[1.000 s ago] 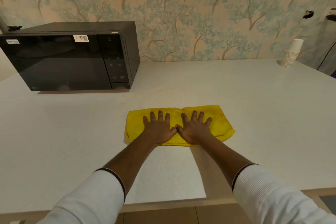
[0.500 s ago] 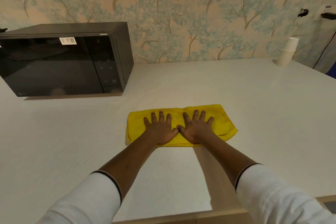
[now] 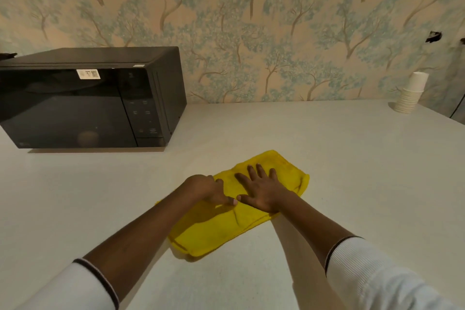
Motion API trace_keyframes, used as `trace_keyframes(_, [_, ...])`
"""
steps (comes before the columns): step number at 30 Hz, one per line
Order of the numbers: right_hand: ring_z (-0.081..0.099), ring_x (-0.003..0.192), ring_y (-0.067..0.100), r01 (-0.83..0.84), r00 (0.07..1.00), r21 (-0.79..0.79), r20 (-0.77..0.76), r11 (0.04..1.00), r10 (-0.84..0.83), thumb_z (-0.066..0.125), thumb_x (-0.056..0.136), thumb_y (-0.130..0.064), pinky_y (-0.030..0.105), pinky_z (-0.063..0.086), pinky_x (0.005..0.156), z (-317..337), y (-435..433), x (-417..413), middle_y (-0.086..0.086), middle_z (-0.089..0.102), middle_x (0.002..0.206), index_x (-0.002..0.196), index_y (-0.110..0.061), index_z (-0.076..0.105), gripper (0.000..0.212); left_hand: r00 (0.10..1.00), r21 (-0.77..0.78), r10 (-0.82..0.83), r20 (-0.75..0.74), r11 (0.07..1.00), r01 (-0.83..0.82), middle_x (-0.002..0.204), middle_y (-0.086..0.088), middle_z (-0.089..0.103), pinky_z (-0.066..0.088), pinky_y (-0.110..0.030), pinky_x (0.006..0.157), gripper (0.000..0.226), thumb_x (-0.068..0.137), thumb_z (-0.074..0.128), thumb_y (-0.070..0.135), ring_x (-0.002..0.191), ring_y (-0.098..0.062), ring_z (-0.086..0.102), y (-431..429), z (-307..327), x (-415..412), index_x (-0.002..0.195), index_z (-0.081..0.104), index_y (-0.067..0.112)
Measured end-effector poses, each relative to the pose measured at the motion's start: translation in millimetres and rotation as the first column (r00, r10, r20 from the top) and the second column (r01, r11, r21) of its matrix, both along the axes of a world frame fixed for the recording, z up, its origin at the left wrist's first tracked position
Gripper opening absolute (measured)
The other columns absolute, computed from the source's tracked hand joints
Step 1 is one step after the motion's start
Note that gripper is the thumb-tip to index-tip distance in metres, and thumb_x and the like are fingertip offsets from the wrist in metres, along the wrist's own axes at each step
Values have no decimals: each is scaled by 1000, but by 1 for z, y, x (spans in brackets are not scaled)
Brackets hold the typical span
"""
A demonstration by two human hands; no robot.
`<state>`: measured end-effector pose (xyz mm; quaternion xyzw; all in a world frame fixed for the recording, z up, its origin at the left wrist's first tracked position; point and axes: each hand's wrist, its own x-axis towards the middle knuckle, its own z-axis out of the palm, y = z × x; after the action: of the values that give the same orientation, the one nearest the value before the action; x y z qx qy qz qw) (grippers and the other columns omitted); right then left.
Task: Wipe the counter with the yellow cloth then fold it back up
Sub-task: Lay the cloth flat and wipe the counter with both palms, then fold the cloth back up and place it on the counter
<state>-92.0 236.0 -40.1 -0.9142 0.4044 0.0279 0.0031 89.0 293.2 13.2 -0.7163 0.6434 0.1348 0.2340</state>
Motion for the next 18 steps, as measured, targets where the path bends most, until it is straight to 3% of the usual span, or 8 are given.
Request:
trace_keyframes(5, [3, 148, 37, -105, 994, -4, 12, 994, 105, 26, 88, -73, 63, 12, 112, 5, -14, 0, 14, 9, 162, 152, -23, 3, 85, 998, -224, 16, -60, 974, -29, 148, -19, 32, 35, -49, 99, 80, 86, 41, 64, 134, -40, 29, -8, -1, 14, 142, 23, 10])
trace_keyframes(9, [15, 147, 31, -53, 987, -21, 153, 998, 55, 28, 89, -70, 55, 20, 111, 13, -11, 1, 14, 26, 157, 151, -11, 11, 88, 976, -463, 24, -216, 878, -124, 133, -17, 49, 42, -44, 89, 54, 92, 37, 50, 119, -36, 45, -14, -16, 18, 128, 40, 9])
trace_keyframes(12, [32, 139, 31, 127, 947, -126, 311, 984, -82, 37, 92, -59, 47, 33, 103, 15, 7, 6, 16, 51, 141, 145, -6, 30, 75, 965, -513, -20, -263, 850, -122, 127, -16, 53, 42, -42, 87, 50, 92, 38, 48, 115, -35, 47, -21, -22, 18, 122, 46, 8])
trace_keyframes(15, [54, 107, 36, 436, 847, -186, 417, 881, -331, 42, 90, -52, 42, 41, 78, 17, 35, 16, 18, 69, 103, 129, -2, 48, 64, 940, -515, -41, -339, 845, -148, 121, -16, 58, 43, -41, 83, 49, 90, 44, 51, 111, -34, 50, -30, -27, 18, 113, 50, 8])
trace_keyframes(18, [62, 90, 35, 652, 736, -105, 329, 751, -592, 37, 91, -54, 38, 41, 69, 20, 61, 17, 14, 68, 95, 133, 1, 39, 70, 933, -446, -52, -357, 887, -121, 121, -16, 58, 42, -40, 80, 56, 86, 49, 57, 111, -36, 51, -39, -32, 24, 112, 48, 7])
